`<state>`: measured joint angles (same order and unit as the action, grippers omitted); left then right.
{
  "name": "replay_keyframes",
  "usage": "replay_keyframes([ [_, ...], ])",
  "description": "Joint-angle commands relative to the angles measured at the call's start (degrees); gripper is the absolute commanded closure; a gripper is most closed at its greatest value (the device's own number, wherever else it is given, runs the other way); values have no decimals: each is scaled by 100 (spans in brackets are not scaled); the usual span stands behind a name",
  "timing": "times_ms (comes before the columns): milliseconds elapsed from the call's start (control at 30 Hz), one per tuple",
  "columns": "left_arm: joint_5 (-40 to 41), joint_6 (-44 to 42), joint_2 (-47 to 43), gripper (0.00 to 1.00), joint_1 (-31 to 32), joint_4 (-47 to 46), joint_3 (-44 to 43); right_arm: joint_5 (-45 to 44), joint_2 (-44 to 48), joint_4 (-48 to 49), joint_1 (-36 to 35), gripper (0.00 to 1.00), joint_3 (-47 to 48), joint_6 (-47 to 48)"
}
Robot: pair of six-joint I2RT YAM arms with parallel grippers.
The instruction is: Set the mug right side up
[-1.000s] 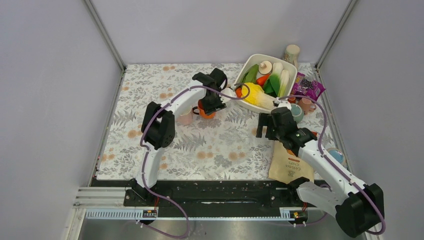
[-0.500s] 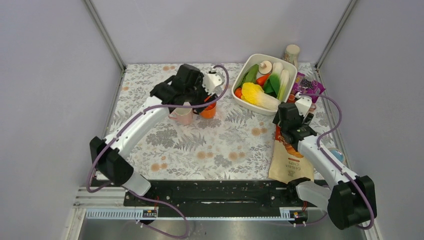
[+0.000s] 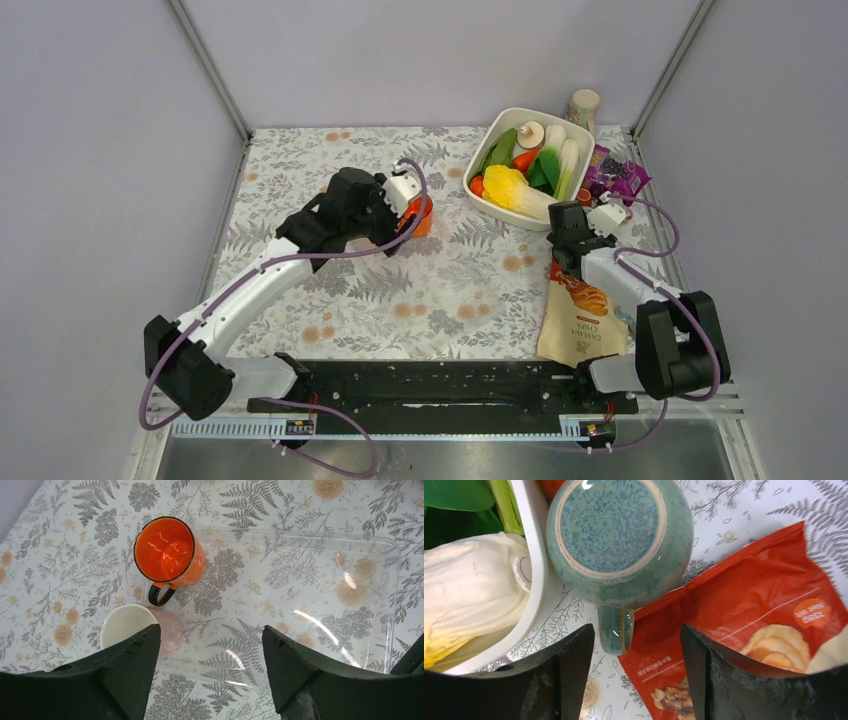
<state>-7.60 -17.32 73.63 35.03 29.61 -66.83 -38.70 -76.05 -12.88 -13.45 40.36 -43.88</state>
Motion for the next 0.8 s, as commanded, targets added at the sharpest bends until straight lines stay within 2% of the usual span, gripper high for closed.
replay_keyframes([
  [0,-316,51,-510,22,-98,-678,180,321,-541,116,107,29,410,-567],
  [100,-609,87,-642,22,-181,-655,244,451,-776,107,187,32,339,-840],
  [200,-725,80,-720,22,-227,-616,279,452,-866,126,272,42,241,-901],
  [367,-834,58,-794,22,-276,-572,277,581,-736,307,439,46,44,-958],
  [400,-846,57,-803,22,-282,-569,277,647,-785,310,459,49,92,-889],
  [500,-877,77,-824,22,-294,-574,272,818,-872,297,541,71,194,-786],
  [633,-912,80,-822,21,-303,-549,267,753,-682,296,589,91,159,-531],
  [667,-928,80,-804,21,-310,-551,261,710,-585,289,589,99,130,-446],
  [767,-1001,125,-705,21,-316,-535,198,760,-219,282,589,100,30,-145],
])
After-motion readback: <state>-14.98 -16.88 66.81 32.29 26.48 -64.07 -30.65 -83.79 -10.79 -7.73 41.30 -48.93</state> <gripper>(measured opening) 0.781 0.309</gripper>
